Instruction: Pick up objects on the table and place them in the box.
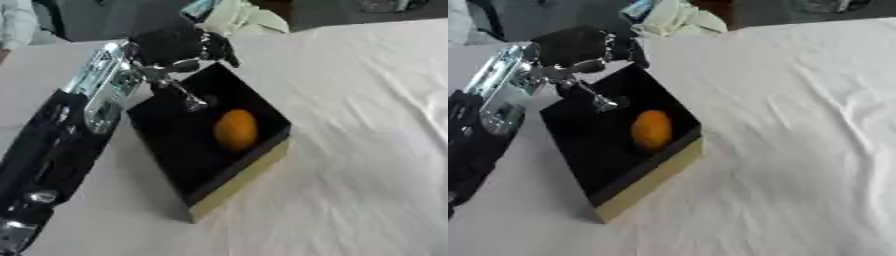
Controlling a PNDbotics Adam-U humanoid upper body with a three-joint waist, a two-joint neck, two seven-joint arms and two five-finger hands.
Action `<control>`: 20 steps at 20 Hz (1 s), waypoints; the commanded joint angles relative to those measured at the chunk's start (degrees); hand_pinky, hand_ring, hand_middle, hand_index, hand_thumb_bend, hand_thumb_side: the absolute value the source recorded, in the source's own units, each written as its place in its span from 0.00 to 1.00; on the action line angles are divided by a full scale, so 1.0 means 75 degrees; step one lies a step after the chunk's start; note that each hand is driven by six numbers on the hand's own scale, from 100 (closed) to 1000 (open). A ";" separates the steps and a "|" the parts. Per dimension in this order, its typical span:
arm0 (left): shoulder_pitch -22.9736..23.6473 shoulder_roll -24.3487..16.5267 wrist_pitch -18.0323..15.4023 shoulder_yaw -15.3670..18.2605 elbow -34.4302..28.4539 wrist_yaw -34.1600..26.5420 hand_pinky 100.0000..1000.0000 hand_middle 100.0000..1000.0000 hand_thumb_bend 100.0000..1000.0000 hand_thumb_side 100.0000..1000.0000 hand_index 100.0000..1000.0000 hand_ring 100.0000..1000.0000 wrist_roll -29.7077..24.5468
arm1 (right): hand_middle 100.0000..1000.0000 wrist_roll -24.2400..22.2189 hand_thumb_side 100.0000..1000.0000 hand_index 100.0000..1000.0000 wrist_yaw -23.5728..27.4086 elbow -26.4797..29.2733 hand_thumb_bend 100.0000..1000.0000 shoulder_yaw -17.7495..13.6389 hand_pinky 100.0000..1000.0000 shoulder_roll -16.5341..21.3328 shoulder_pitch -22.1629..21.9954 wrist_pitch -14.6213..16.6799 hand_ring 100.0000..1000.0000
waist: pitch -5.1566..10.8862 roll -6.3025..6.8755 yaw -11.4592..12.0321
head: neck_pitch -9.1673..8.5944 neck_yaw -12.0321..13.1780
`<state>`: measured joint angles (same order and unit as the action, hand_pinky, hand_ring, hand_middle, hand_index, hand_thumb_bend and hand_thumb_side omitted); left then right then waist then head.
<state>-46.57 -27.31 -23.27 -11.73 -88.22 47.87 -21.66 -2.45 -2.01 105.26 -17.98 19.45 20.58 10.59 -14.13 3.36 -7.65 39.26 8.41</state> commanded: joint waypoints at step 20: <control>0.2811 -0.2021 0.1173 0.3356 -0.1603 -0.5215 0.42 0.65 0.02 0.63 0.75 0.58 0.5647 | 0.55 0.0289 0.76 0.82 -0.0030 0.0185 0.00 -0.0168 0.65 0.0278 0.0164 0.0115 0.53 | 0.0034 -0.0238 0.0217 | -0.0018 -0.0145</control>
<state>-25.12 -40.37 -14.05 11.73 -99.89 9.98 19.10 -0.63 -2.07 105.56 -18.71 19.93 21.07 11.35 -14.65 1.61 -6.06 39.26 7.43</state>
